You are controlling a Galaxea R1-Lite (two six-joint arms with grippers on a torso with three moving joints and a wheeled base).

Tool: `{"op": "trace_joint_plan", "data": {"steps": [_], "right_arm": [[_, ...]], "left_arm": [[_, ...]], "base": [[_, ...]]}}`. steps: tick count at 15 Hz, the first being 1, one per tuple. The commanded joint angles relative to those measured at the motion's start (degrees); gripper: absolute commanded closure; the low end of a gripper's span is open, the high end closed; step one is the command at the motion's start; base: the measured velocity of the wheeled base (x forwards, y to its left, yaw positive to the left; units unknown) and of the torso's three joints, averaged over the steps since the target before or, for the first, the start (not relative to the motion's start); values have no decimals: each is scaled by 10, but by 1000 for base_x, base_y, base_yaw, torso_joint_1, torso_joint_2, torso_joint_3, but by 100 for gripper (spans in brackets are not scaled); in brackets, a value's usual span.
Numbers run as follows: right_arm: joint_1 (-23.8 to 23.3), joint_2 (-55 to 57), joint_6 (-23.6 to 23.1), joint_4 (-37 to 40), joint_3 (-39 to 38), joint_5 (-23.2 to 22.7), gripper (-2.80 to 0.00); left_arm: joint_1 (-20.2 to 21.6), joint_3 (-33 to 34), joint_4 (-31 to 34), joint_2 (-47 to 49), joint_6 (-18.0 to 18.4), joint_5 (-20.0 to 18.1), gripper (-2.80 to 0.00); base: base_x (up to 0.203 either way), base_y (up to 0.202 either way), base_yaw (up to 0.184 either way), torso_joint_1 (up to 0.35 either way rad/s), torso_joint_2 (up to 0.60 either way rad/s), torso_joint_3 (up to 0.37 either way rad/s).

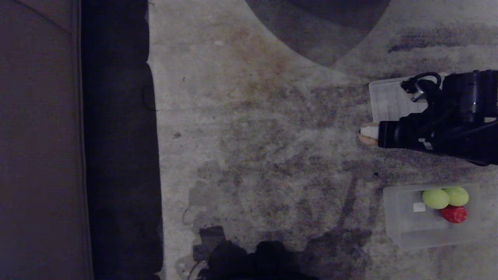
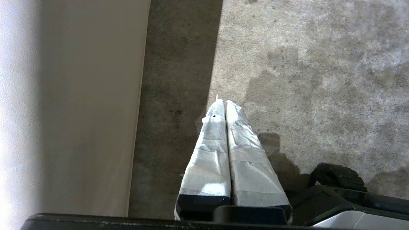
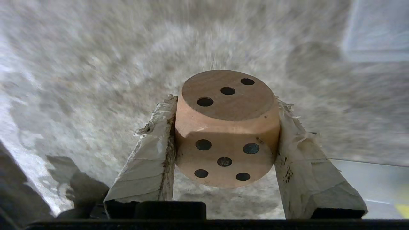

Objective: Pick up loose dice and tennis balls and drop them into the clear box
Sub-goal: Put the toys in the box

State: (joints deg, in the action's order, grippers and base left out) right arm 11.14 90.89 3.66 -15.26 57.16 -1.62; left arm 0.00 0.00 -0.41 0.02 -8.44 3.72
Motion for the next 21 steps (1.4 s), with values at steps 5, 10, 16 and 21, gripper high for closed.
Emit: {"op": "trace_joint_plan", "data": {"steps": [5, 10, 16, 21], "right_arm": [[-22, -171, -1, 14, -112, -1, 0], [-43, -281, -19, 17, -247, 0, 0], [-101, -496, -29, 74, -416, -6, 0], [-118, -682, -47, 137, -484, -10, 0]], "left_arm": [[0, 0, 0, 0, -1, 1, 0], [0, 0, 0, -1, -1, 1, 0], [0, 0, 0, -1, -1, 1, 0], [0, 0, 0, -1, -1, 1, 0]], "base": [[0, 0, 0, 0, 0, 0], [0, 0, 0, 0, 0, 0], [0, 0, 0, 0, 0, 0], [0, 0, 0, 0, 0, 0]]}}
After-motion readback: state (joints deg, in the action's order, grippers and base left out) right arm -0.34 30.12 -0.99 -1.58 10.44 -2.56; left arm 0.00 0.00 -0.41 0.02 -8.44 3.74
